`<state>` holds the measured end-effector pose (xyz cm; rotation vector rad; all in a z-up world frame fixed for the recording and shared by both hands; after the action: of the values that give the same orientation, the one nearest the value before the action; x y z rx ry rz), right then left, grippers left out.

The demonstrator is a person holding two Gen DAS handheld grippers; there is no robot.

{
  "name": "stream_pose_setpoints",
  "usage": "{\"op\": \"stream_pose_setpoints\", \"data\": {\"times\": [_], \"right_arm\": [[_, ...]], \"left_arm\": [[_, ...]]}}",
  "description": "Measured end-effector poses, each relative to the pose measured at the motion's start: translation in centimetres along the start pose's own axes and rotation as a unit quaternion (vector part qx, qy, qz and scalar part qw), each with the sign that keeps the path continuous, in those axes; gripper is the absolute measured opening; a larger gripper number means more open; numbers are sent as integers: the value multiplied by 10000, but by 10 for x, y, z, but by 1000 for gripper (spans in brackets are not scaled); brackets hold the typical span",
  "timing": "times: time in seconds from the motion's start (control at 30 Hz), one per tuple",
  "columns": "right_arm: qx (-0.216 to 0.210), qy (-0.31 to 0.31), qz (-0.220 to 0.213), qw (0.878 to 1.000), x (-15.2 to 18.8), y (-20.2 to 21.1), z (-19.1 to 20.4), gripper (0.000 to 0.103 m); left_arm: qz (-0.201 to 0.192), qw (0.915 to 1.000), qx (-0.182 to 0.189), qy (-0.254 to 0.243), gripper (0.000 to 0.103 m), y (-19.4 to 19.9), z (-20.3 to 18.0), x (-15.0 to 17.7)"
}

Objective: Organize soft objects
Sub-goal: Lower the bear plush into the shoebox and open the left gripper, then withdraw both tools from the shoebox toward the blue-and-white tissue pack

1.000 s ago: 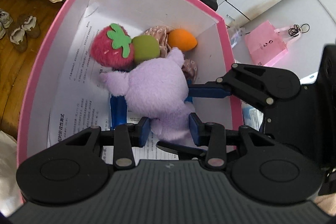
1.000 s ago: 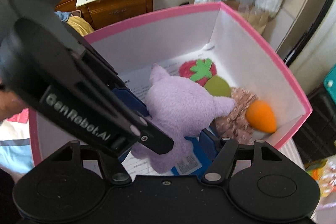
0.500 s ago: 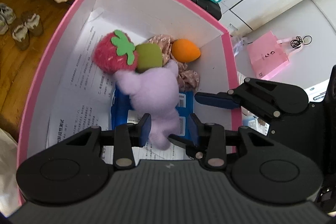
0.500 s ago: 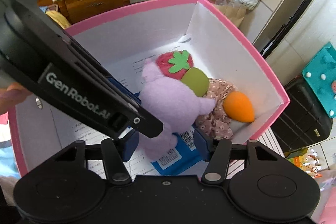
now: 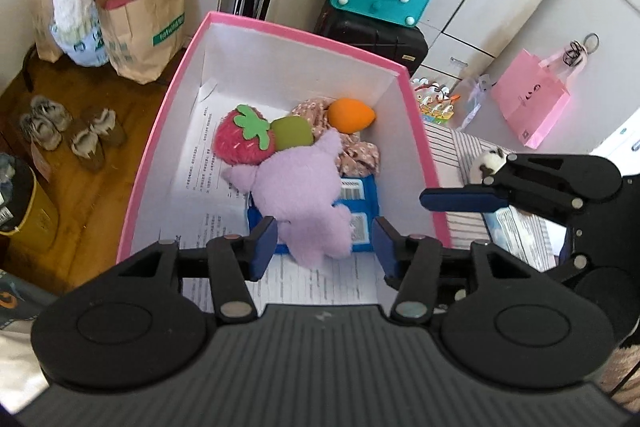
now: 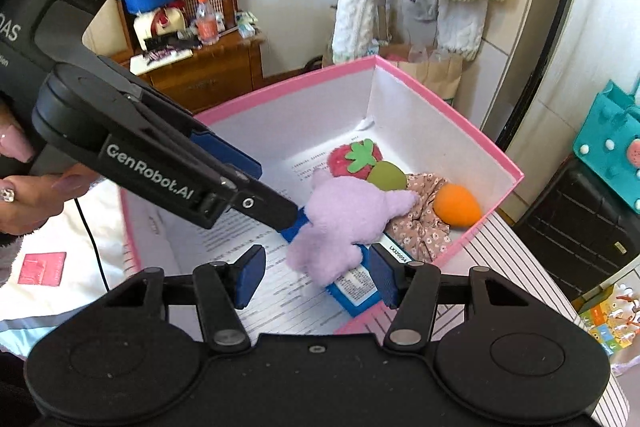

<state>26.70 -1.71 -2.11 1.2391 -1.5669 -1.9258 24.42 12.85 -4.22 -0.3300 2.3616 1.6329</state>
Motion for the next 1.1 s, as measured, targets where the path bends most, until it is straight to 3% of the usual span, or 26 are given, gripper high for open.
{"op": "stream_pose_setpoints", "data": {"times": [0.6,1.1], "right_arm": [[348,-117,-754,9965,54,88,49,63],[459,76,-1212,9915,121,140,83,66]], "left_arm": [[-490,9966,-428,-511,62,85,-46,70],[-360,9931,-641,-916,69,106,-85,123]]}}
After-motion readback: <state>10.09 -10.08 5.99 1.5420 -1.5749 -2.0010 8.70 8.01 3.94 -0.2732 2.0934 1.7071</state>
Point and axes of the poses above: each gripper's, at about its wrist camera, not at the fingertips, and y roughly against the way its jaws point, z to its left, x to its underside, the point moved 2 cm from there along -y, roughly the way its jaws point, and after that the axes turned 15 degrees about z, right-handed, at the moved point
